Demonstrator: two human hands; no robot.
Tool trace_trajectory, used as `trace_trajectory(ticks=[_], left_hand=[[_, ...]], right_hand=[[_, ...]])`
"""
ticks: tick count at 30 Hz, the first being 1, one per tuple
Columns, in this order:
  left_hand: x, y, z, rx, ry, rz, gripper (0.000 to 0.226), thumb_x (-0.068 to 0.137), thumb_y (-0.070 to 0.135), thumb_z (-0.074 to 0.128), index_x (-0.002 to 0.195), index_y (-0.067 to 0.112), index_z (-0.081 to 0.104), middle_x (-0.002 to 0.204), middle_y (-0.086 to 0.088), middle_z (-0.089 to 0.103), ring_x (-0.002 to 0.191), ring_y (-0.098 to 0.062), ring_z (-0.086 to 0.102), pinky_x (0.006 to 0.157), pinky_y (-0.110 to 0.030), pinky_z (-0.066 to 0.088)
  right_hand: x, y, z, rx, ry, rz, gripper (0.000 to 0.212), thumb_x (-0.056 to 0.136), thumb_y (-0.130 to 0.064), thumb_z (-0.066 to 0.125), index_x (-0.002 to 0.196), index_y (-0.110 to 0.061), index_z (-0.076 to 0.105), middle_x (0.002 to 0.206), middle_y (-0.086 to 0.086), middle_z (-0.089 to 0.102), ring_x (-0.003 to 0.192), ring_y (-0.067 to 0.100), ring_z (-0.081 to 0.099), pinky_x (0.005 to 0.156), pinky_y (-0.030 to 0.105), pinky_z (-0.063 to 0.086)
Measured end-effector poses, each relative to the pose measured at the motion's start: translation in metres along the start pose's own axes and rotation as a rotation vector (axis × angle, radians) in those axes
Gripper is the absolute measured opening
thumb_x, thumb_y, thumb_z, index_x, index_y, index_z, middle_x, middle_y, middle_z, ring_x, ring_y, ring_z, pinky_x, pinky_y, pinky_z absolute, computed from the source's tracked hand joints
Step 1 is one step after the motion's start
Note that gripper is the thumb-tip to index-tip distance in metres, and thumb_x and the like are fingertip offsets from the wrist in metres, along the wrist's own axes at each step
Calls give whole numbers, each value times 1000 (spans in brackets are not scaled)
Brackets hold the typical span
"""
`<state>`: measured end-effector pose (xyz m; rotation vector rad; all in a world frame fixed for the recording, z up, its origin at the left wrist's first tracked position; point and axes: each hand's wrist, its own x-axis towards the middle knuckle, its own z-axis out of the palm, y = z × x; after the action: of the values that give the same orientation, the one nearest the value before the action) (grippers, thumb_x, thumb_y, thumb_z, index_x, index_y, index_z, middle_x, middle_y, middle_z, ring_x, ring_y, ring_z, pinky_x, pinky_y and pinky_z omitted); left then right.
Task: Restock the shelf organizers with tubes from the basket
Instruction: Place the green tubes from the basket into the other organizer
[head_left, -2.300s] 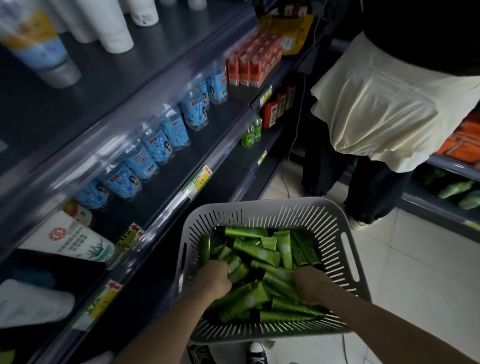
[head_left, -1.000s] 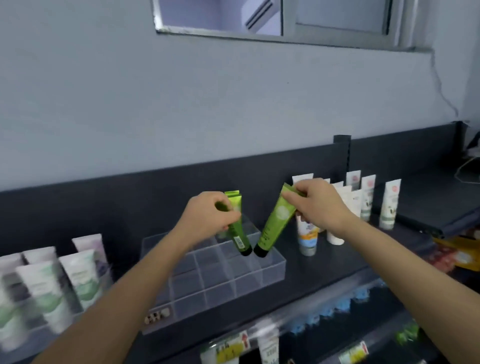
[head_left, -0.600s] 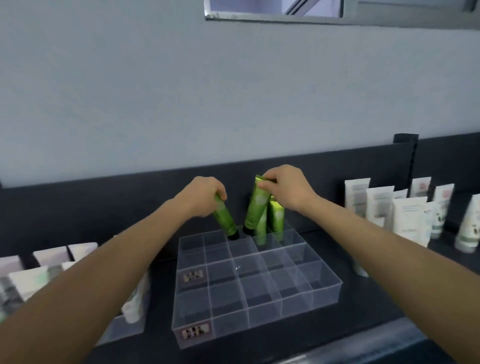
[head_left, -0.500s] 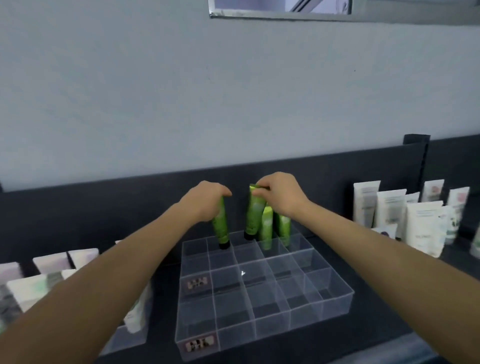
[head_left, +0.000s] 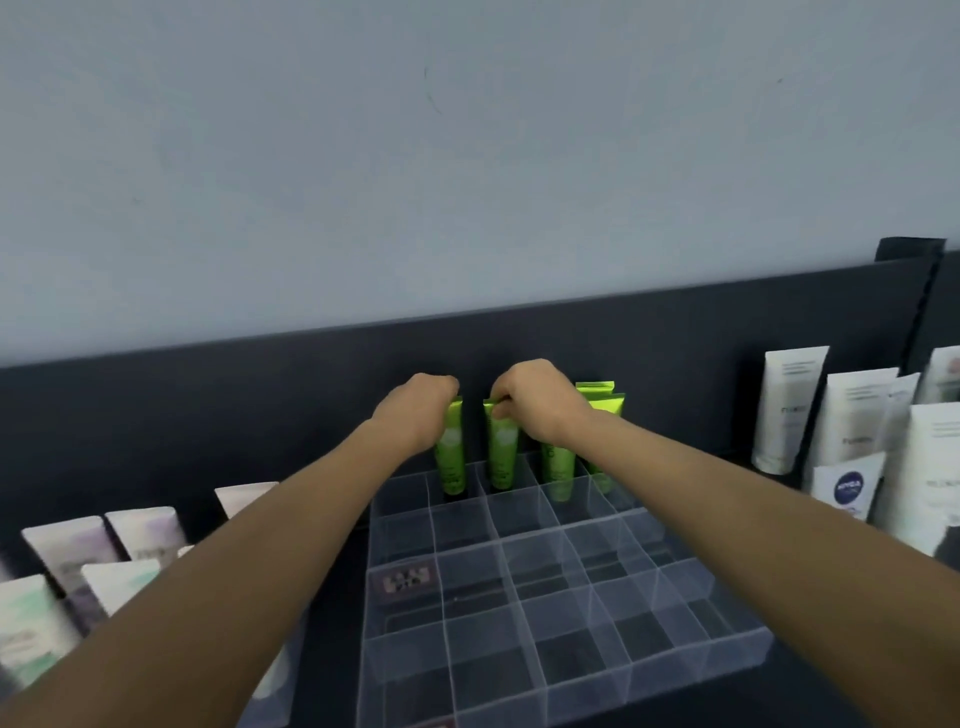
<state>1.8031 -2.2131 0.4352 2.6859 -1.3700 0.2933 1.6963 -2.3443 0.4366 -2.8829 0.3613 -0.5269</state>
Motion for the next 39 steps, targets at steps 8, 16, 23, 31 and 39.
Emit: trace_trajectory(ticks=[8,16,23,31,39], left_hand=[[0,-5,9,-29,-72,-41,32,83,-8,49,65,16,36,84,-10,52,75,-28,57,57,-34,42],[-15,-1,-12,-29,33,-64,30,82,7,66,110,4,56,109,-14,56,96,-32,58,76,-41,52],[-52,43,-25,-165,273,47,37,83,21,68,115,8,55,111,-9,55,100,-26,54,83,-42,50],[-84,71,-12,-204,291,39,35,86,14,65,119,4,58,111,-14,58,100,-30,56,80,-39,50],[-91,57,-13,-167,224,-19,26,88,8,58,113,2,58,109,-15,56,95,-31,56,76,-40,49]], right_hand=[[6,-8,1,-159,-89,-42,20,88,-3,54,104,-3,67,100,18,65,89,36,63,75,38,55],[2,-6,-6,-143,29,-6,23,87,-11,59,109,-6,60,109,16,61,100,37,59,82,43,53],[-54,2,-36,-8,215,8,36,87,-25,65,119,-9,60,116,10,60,109,27,56,92,37,47],[-159,29,-64,-48,211,142,31,86,-21,64,115,-9,63,111,11,65,104,27,59,87,32,45],[-161,7,-54,64,148,156,22,87,-13,61,107,-6,66,101,9,67,97,25,61,84,36,50]])
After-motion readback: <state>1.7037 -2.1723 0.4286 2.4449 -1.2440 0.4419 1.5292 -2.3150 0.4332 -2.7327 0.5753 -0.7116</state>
